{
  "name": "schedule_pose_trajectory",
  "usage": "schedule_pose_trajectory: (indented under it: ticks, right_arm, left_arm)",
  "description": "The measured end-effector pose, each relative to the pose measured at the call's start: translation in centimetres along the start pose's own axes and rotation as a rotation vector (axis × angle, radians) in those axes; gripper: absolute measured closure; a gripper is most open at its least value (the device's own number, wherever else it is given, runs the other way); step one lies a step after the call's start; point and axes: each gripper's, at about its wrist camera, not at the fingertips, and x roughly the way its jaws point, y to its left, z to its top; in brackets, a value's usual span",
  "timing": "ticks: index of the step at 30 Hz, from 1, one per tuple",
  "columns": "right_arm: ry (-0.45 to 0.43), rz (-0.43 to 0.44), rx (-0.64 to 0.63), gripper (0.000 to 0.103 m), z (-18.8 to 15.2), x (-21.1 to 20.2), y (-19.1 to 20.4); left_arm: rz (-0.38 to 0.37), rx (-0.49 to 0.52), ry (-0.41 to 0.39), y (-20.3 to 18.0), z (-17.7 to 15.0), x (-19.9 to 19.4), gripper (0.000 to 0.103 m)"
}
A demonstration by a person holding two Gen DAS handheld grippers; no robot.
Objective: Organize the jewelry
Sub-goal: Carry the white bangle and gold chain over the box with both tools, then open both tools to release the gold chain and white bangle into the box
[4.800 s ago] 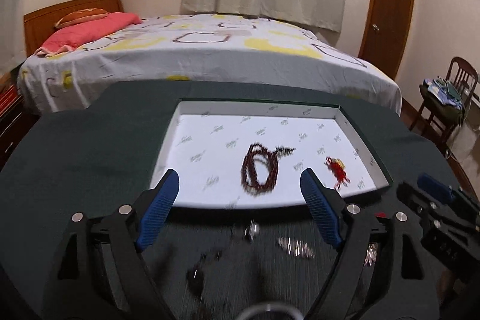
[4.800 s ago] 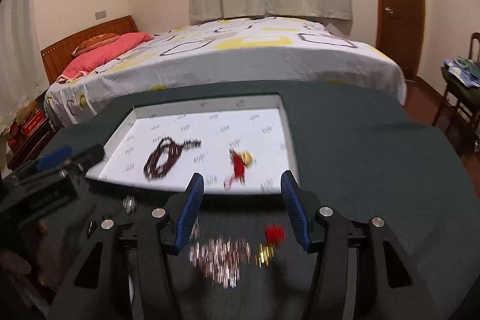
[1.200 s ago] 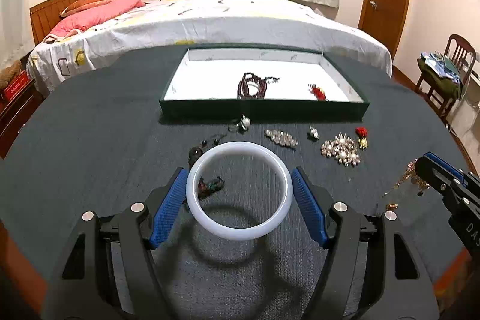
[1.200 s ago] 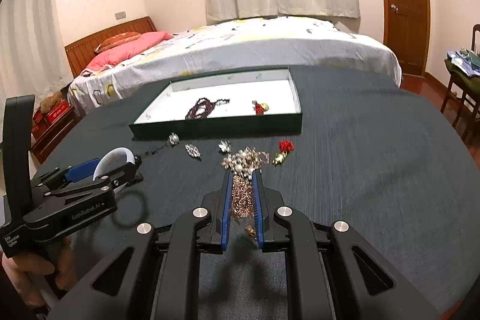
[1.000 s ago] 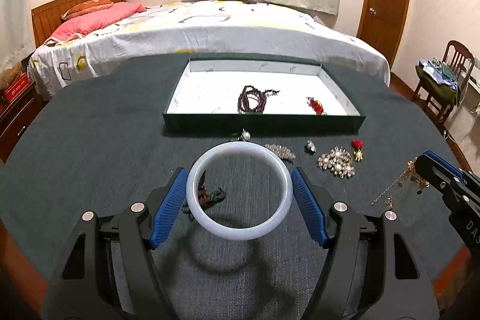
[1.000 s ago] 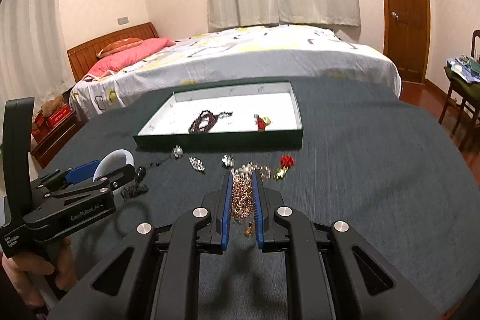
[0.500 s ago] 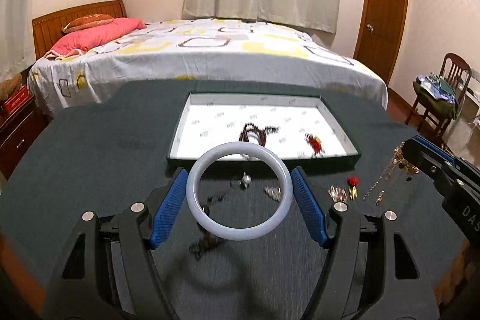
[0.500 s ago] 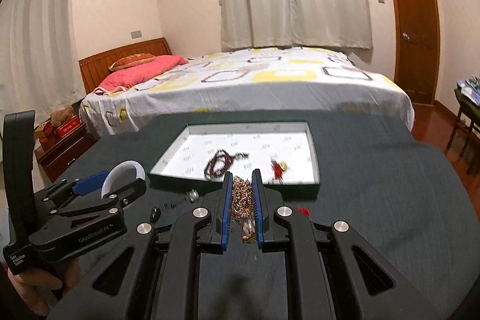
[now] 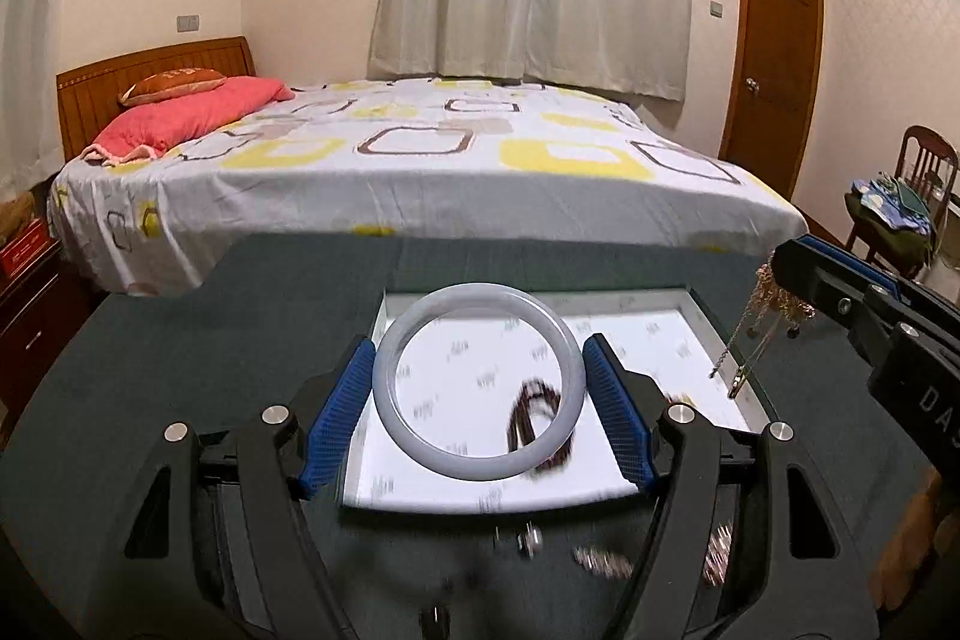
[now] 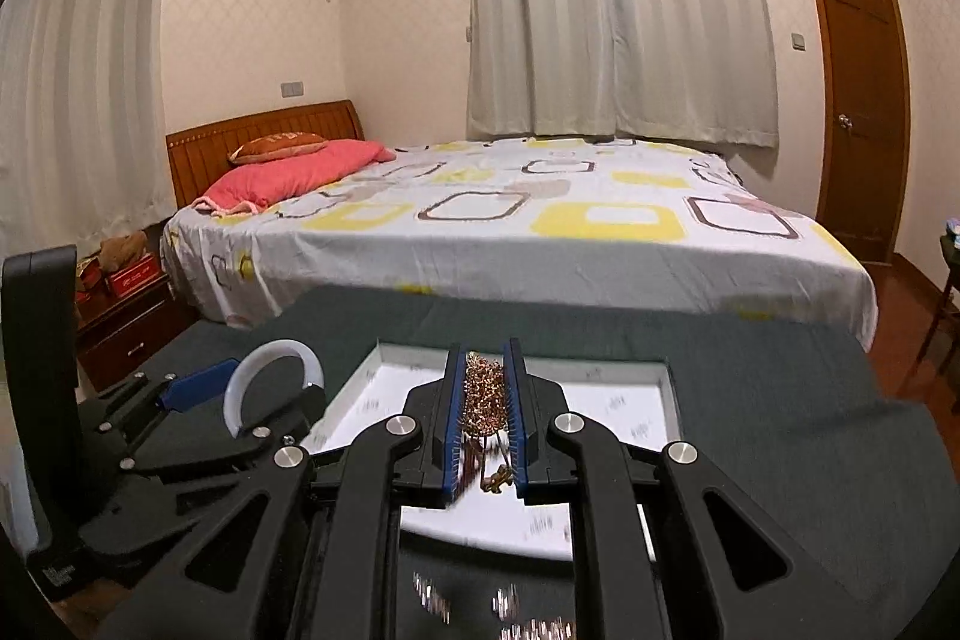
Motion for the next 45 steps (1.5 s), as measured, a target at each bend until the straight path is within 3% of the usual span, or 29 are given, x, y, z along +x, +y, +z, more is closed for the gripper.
schedule_pose_trajectory:
  ticks: [6, 12, 17, 24, 31, 34, 35, 39, 41, 45]
  right_arm:
    - [0.094, 0.017, 0.038, 0.09, -1.8, 5.9, -0.8]
    - [0.23, 0.007, 0.056, 0.09, -5.2, 10.8, -1.4]
    - [0.306, -0.005, 0.06, 0.09, -7.0, 12.4, -1.5]
    - [0.381, 0.001, 0.068, 0.09, -8.4, 13.6, -2.1]
    - [0.39, 0.012, 0.074, 0.085, -8.4, 13.5, -2.2]
    - [0.374, 0.01, 0.081, 0.059, -8.3, 13.2, -2.4]
    - [0.368, 0.009, 0.081, 0.056, -8.3, 13.2, -2.4]
    - [0.36, 0.009, 0.082, 0.056, -8.0, 12.8, -2.5]
    - [0.351, 0.006, 0.082, 0.056, -7.8, 12.5, -2.6]
    - [0.327, 0.002, 0.089, 0.056, -7.1, 11.4, -2.8]
  left_arm:
    - [0.001, 0.013, 0.071, 0.4, -0.7, 5.7, 0.034]
    - [0.014, 0.002, 0.218, 1.6, -3.4, 10.8, 0.034]
    - [0.012, -0.013, 0.298, 2.3, -4.7, 12.7, 0.034]
    - [0.015, 0.011, 0.351, 2.1, -5.0, 13.7, 0.034]
    - [0.005, 0.014, 0.401, 2.0, -5.2, 14.4, 0.034]
    - [0.005, 0.012, 0.406, 2.1, -5.2, 14.6, 0.033]
    - [0.006, 0.012, 0.409, 2.2, -5.2, 14.6, 0.033]
    - [0.015, 0.031, 0.377, 1.9, -4.9, 14.1, 0.031]
    - [0.02, 0.049, 0.36, 1.7, -4.7, 13.9, 0.025]
    - [0.008, 0.04, 0.327, 1.7, -4.2, 12.8, 0.024]
